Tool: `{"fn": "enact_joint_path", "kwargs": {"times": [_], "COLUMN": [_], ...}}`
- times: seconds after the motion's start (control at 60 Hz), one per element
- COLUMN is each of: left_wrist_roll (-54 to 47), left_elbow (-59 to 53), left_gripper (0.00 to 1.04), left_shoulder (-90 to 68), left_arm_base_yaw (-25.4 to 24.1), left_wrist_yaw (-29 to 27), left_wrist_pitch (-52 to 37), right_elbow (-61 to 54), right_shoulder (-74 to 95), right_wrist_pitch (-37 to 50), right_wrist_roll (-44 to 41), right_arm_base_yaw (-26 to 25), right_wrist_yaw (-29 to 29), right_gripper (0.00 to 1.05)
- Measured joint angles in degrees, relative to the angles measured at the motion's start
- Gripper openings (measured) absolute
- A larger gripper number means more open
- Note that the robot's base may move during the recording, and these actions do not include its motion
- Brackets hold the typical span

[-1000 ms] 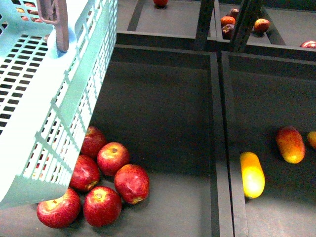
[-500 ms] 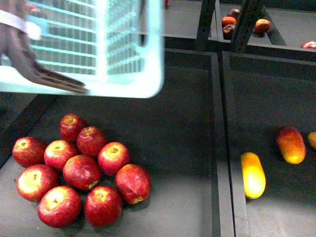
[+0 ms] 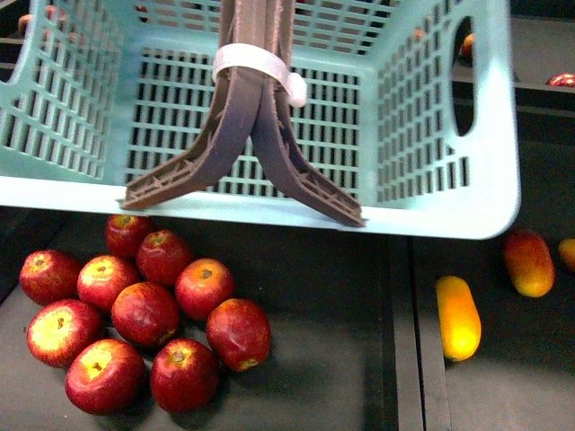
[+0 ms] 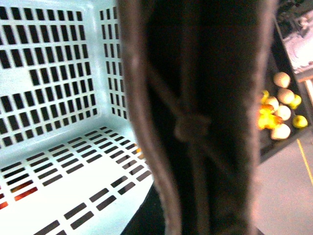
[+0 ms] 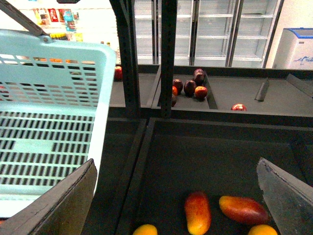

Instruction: Pick mango and avocado into basket

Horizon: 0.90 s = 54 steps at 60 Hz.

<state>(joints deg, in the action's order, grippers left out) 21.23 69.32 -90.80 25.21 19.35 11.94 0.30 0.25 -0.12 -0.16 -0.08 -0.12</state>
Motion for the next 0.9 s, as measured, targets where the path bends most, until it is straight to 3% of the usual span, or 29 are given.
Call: {"fn": "enact_joint_path", "kwargs": {"times": [0.683,0.766,0.9], "left_wrist_roll": [-0.2,-0.2,-0.2], "left_elbow": [0.0,0.0,0.0], "left_gripper": [0.06,0.06,0.06], "left_shoulder": [0.0,0.0,0.0], "left_arm_base_yaw": [-0.1,-0.2,-0.2], "left_wrist_yaw": [-0.6,-0.9,-0.6], "left_wrist_pitch": [0.0,0.0,0.0], "right_elbow": [0.5,2.2,9.2], "right_shoulder": [1.0,8.8,25.8], "right_wrist_pitch": [-1.6,1.9,10.8], "right_wrist_roll": [2.7,7.3,7.9], "right_arm_base_yaw": [-0.1,-3.4,-10.2], "right_wrist_yaw": [-0.7,-2.7,-5.6], "right_gripper": [0.97,0.97,0.97]}}
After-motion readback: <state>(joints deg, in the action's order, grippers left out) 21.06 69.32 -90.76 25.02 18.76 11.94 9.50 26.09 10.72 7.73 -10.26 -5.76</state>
